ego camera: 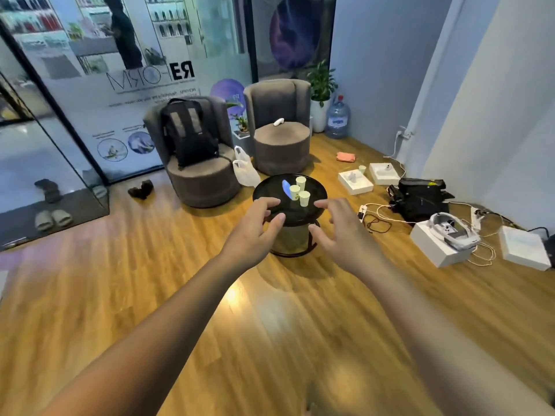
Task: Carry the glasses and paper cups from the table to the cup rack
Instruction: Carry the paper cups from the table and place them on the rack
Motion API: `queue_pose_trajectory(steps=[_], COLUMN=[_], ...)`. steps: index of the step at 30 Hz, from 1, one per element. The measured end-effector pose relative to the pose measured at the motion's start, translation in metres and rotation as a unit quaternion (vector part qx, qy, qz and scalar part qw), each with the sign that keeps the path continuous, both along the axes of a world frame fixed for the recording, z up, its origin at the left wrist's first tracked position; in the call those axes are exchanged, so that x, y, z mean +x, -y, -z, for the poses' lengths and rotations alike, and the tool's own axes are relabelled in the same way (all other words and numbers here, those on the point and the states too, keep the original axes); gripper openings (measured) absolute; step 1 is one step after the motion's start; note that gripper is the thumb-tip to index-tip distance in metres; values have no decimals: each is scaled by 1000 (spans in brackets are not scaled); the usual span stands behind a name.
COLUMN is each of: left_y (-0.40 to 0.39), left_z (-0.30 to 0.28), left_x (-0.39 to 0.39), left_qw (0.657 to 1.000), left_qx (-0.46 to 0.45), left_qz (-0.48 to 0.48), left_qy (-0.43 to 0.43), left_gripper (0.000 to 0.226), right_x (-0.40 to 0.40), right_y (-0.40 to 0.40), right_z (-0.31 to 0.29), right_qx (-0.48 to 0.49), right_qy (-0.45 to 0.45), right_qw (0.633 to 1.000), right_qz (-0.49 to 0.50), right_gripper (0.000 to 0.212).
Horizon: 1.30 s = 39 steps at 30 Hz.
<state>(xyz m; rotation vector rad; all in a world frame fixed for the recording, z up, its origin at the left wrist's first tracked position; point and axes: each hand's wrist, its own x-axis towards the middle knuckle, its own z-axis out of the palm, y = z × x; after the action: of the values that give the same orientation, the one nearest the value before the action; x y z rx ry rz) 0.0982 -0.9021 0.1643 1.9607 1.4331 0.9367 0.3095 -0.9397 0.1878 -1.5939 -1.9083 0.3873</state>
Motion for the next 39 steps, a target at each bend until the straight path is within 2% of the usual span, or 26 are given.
queue_pose_trajectory(steps=[9, 14, 18, 25, 31, 39], left_y=[-189, -299, -367, -468, -572, -714], left_z=[-6, -13, 3, 71, 164, 278], left_x=[-8, 6, 26, 60, 79, 90], left_qw=[998, 997, 996, 993, 983, 956], left_qx=[17, 2, -7, -81, -151, -255], left_qz=[12, 23, 27, 45, 50, 61], left_qy=[-55, -71, -80, -77, -96, -129], left_gripper=[42, 42, 44, 54, 65, 65], right_x=[14, 33, 48, 69, 84, 101], right_y=[-202, -316, -381, -467, -552, -688], right_z=[2, -5, 3, 58, 131, 239], right_qx=[21, 10, -12, -82, -143, -247], right_qy=[63, 58, 44, 39, 4, -6], right_qw=[997, 998, 999, 996, 989, 967], right_qz=[-30, -15, 0, 17, 42, 63], right_gripper=[50, 49, 50, 53, 62, 68])
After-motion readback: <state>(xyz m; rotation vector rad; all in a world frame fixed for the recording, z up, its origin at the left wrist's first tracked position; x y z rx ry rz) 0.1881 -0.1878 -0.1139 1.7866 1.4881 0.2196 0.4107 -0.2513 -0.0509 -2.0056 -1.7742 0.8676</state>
